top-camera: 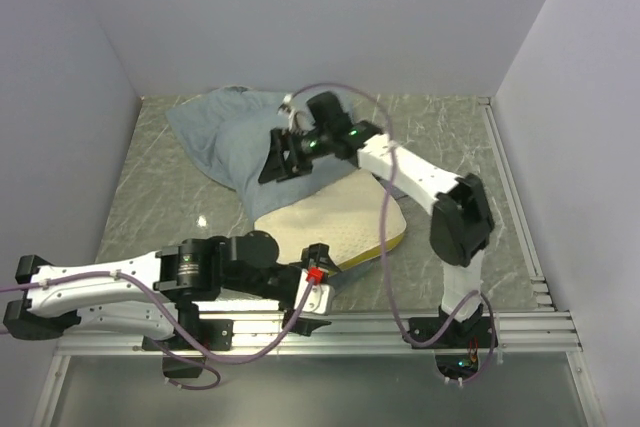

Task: Put the pillow into the pillowcase

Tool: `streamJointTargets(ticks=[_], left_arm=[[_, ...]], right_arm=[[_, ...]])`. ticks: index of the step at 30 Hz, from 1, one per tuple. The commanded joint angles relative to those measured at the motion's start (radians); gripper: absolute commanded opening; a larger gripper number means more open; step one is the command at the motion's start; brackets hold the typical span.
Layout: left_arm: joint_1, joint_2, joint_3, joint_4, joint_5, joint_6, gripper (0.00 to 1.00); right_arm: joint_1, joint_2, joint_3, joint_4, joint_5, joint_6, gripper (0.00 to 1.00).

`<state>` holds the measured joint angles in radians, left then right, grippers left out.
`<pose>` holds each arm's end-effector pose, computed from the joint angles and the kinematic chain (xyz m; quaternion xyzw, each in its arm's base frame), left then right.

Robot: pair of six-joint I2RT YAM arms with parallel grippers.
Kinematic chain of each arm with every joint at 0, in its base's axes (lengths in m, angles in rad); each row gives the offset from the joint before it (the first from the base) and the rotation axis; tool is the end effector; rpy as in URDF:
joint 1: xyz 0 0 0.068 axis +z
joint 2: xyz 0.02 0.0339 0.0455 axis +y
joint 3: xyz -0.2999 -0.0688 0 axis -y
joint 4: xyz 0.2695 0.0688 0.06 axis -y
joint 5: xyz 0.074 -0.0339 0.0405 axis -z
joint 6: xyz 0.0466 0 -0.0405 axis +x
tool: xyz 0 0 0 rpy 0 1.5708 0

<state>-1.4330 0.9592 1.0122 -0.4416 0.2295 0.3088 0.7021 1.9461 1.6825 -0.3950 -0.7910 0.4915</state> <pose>0.0203 -0.2236 0.3880 0.6721 0.4825 -0.3755 0.4178 0.3529 0.3419 0.3149 -0.2558 0.8060 0.5145 0.1418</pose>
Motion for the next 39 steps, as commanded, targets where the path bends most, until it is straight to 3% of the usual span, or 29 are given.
streamJointTargets(ticks=[1, 6, 11, 15, 22, 25, 26, 27, 29, 30, 32, 33, 35, 39], left_arm=[[0.003, 0.036, -0.055, 0.009, -0.071, -0.014, 0.99], [0.034, 0.192, -0.047, 0.133, -0.292, -0.039, 0.99], [0.149, 0.421, 0.049, 0.208, -0.311, -0.07, 0.99], [0.155, 0.562, 0.12, 0.259, -0.4, -0.01, 0.99], [0.166, 0.829, 0.271, 0.276, -0.556, 0.039, 0.99], [0.189, 0.909, 0.269, 0.28, -0.565, 0.047, 0.99], [0.215, 0.92, 0.269, 0.276, -0.537, 0.038, 0.93], [0.236, 0.926, 0.275, 0.239, -0.495, 0.02, 0.75], [0.314, 0.906, 0.298, 0.193, -0.403, -0.051, 0.53], [0.342, 0.886, 0.299, 0.175, -0.259, -0.063, 0.37], [0.434, 0.776, 0.257, 0.165, -0.095, -0.094, 0.24], [0.465, 0.732, 0.235, 0.172, 0.06, -0.102, 0.12], [0.523, 0.626, 0.181, 0.185, 0.151, -0.115, 0.02], [0.583, 0.55, 0.164, 0.141, 0.327, -0.117, 0.0]], right_arm=[[-0.119, -0.205, 0.097, -0.083, -0.03, -0.074, 0.8], [-0.289, -0.338, -0.035, -0.264, -0.008, -0.249, 0.72], [-0.518, -0.472, -0.239, -0.285, 0.218, -0.361, 0.79], [-0.685, -0.434, -0.314, -0.308, 0.34, -0.441, 0.82], [-0.786, -0.34, -0.377, -0.303, 0.381, -0.482, 0.85], [-0.791, -0.32, -0.383, -0.292, 0.391, -0.484, 0.86], [-0.791, -0.314, -0.385, -0.291, 0.392, -0.484, 0.86], [-0.791, -0.299, -0.385, -0.286, 0.401, -0.51, 0.86], [-0.791, -0.28, -0.38, -0.281, 0.404, -0.524, 0.86], [-0.791, -0.257, -0.379, -0.281, 0.403, -0.531, 0.86], [-0.785, -0.222, -0.368, -0.286, 0.404, -0.557, 0.86], [-0.783, -0.184, -0.365, -0.283, 0.407, -0.564, 0.86], [-0.77, -0.145, -0.357, -0.268, 0.423, -0.571, 0.84], [-0.727, -0.079, -0.357, -0.225, 0.386, -0.544, 0.84]])
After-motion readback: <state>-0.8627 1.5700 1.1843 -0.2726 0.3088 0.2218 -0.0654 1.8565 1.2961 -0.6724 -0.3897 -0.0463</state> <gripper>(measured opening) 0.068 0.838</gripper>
